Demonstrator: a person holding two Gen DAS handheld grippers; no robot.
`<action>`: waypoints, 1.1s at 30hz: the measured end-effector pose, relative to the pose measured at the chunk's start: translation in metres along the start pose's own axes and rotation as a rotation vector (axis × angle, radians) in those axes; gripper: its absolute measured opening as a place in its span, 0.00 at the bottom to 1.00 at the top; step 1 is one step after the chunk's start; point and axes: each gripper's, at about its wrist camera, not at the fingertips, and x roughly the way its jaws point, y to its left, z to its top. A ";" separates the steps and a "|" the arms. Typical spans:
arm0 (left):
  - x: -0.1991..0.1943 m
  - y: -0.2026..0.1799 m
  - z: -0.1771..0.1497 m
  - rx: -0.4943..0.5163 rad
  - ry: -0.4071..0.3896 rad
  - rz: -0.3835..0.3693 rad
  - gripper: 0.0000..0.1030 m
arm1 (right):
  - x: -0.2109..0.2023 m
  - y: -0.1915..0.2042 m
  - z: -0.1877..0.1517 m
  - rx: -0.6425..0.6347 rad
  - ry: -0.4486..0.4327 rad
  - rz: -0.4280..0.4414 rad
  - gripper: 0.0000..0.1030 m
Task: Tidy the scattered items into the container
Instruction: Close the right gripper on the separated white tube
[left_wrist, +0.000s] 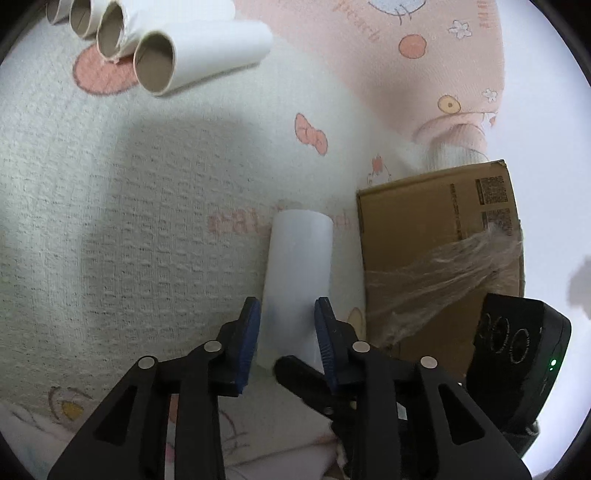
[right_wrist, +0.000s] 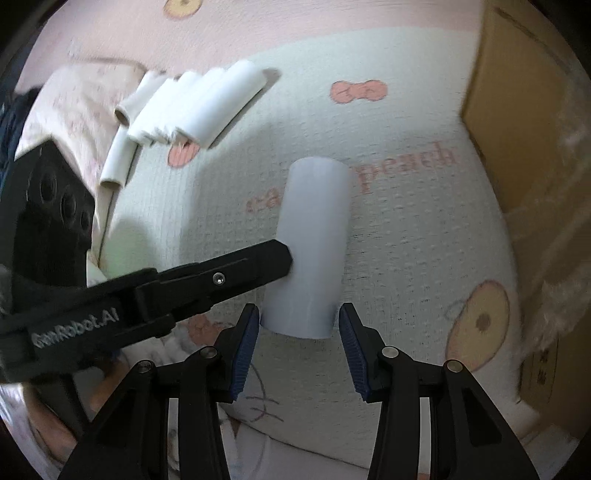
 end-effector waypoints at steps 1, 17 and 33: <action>0.000 0.001 0.000 -0.005 0.000 -0.004 0.33 | 0.001 0.006 0.003 0.016 -0.003 -0.001 0.41; 0.009 0.004 0.031 -0.110 0.031 -0.007 0.41 | -0.008 0.002 0.012 0.008 -0.024 -0.079 0.49; 0.029 -0.018 0.030 -0.044 0.105 0.006 0.41 | 0.013 -0.024 0.018 0.135 0.012 0.047 0.39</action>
